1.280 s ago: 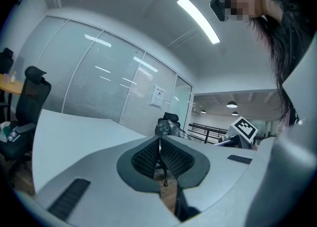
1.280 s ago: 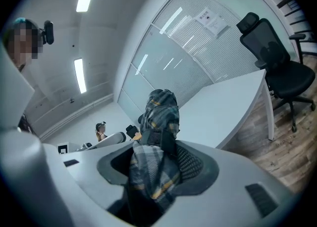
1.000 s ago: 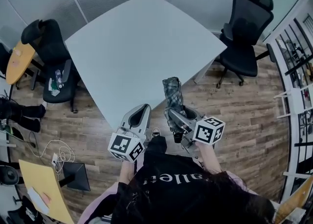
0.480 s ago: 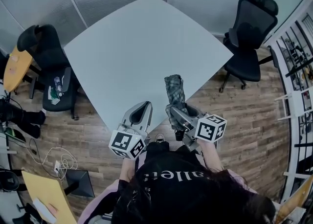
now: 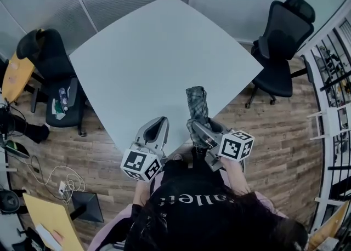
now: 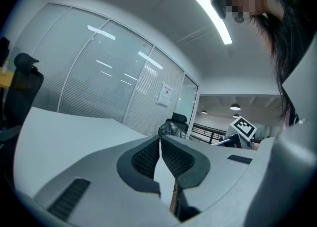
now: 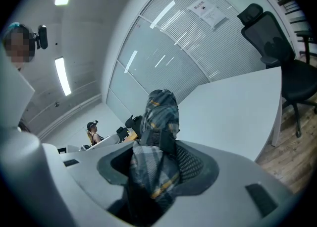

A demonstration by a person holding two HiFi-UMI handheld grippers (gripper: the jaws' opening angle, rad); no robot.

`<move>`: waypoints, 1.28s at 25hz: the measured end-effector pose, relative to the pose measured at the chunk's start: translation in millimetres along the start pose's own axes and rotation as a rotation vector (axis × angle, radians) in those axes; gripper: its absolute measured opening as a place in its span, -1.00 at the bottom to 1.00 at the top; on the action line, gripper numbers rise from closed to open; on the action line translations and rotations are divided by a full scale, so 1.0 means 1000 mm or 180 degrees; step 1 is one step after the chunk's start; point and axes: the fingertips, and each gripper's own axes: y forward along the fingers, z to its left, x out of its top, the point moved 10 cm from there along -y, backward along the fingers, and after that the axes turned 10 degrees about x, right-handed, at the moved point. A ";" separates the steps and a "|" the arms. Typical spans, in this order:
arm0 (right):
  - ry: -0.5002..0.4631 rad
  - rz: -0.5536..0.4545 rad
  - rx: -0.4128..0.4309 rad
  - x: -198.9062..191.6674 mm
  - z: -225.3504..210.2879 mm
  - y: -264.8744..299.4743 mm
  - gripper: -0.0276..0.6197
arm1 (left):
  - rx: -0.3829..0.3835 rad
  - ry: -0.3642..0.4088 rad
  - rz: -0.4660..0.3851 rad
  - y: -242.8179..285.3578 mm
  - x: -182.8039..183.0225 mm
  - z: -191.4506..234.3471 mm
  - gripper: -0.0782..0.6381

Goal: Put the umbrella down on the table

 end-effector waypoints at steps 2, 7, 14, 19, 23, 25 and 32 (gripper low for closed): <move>0.0008 0.0031 0.0037 0.009 -0.010 0.004 -0.25 | 0.0064 -0.0002 -0.0002 0.006 0.000 0.000 -0.70; 0.0010 0.0167 0.0157 0.039 -0.042 0.026 -0.25 | 0.0318 0.0001 -0.0058 0.033 0.006 0.009 -0.70; -0.0092 0.0542 0.0372 0.093 -0.090 0.067 -0.25 | 0.0712 -0.0060 -0.0176 0.081 0.021 0.011 -0.70; -0.0113 0.0773 0.0522 0.123 -0.122 0.097 -0.25 | 0.0960 -0.0076 -0.0177 0.106 0.027 0.010 -0.70; -0.0185 0.0958 0.0616 0.141 -0.143 0.123 -0.25 | 0.1175 -0.0070 -0.0182 0.114 0.030 0.014 -0.70; -0.0221 0.1056 0.0664 0.149 -0.152 0.137 -0.25 | 0.1292 -0.0085 -0.0199 0.117 0.031 0.017 -0.70; -0.0532 0.1464 0.0732 0.172 -0.182 0.190 -0.25 | 0.1621 -0.0118 -0.0228 0.115 0.032 0.025 -0.70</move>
